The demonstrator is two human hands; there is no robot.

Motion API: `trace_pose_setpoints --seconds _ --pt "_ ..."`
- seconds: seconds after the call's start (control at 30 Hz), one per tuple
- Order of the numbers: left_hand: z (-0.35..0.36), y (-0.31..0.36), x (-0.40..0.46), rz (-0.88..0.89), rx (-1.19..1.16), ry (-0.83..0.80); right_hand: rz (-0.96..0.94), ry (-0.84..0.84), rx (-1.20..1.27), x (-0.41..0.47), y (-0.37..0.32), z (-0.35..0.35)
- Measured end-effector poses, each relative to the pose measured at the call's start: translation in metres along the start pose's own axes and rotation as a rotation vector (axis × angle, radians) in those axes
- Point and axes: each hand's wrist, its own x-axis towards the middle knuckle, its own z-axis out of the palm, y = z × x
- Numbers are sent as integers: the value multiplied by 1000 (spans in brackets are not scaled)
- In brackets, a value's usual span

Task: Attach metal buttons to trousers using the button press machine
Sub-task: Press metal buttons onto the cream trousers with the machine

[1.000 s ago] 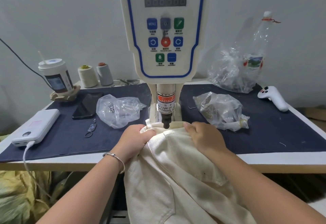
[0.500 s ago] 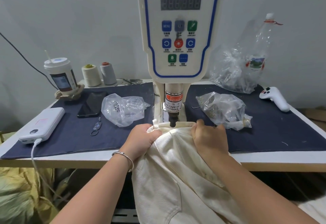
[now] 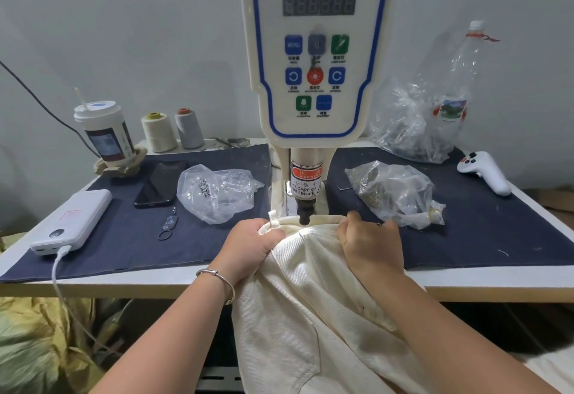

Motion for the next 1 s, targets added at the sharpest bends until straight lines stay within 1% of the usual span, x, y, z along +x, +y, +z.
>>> trace_pose_setpoints --seconds 0.07,0.23,0.37,0.6,0.67,0.77,0.8,0.83,0.87,0.93,1.0 --pt "0 0 1 11 28 3 12 -77 -37 1 -1 -2" --pt "-2 3 -2 -6 21 10 50 -155 -55 2 -5 -10" --pt "-1 7 -5 -5 26 30 54 -147 -29 0 -4 -12" --pt "0 9 -9 -25 3 31 101 -184 52 -1 -6 -18" --pt "0 14 -12 -22 -12 40 116 -198 94 0 -8 -29" --pt "-2 26 -21 18 -87 64 115 -139 156 4 -10 -55" --pt "-3 31 -24 21 -111 77 118 -151 194 6 -10 -65" --pt "-5 34 -26 13 -125 81 146 -201 283 8 -9 -75" --pt "-8 36 -28 -11 -123 69 212 -298 417 11 -9 -87" --pt "-15 38 -35 -92 -122 -9 376 -537 690 16 -10 -108" --pt "-19 37 -45 -175 -159 -89 439 -763 761 10 -8 -124"
